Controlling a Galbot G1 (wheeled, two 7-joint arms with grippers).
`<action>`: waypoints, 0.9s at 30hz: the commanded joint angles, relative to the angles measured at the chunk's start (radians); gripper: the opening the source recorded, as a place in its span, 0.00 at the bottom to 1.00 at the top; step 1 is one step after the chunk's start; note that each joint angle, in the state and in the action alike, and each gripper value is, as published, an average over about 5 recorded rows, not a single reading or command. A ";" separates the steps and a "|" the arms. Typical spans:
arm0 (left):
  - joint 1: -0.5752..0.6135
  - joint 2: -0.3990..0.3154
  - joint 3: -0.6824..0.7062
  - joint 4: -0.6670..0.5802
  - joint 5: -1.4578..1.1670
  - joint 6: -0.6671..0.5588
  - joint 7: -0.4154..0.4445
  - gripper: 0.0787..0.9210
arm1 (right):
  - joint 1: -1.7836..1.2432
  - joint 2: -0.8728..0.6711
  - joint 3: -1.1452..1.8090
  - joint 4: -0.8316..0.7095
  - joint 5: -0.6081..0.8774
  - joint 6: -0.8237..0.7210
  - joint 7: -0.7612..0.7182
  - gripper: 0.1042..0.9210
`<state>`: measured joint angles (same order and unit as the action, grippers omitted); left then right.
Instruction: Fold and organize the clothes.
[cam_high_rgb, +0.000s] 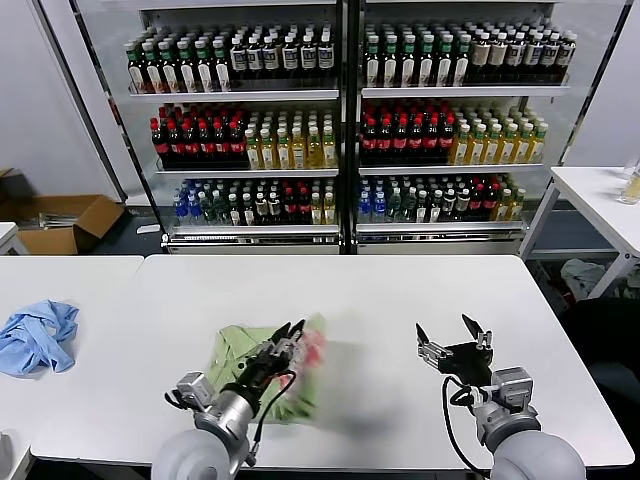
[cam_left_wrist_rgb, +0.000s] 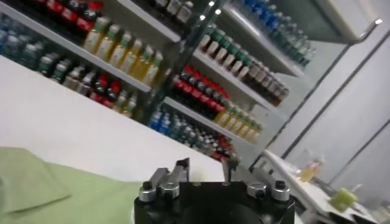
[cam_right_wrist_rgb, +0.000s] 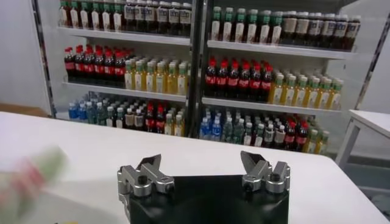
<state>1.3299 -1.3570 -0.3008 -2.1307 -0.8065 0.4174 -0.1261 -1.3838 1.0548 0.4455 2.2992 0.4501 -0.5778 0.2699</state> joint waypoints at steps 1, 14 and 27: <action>0.027 0.013 0.031 -0.084 0.073 -0.072 0.106 0.43 | 0.030 -0.001 -0.016 -0.031 0.004 0.000 -0.006 0.88; 0.144 0.224 -0.280 -0.016 0.376 -0.249 0.148 0.85 | 0.132 0.118 -0.386 -0.237 0.143 -0.002 0.013 0.88; 0.155 0.178 -0.268 0.008 0.392 -0.230 0.145 0.88 | 0.185 0.175 -0.450 -0.368 0.167 -0.002 0.029 0.88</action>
<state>1.4681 -1.1971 -0.5166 -2.1446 -0.4806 0.2163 0.0084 -1.2348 1.1857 0.1049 2.0286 0.5847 -0.5797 0.2937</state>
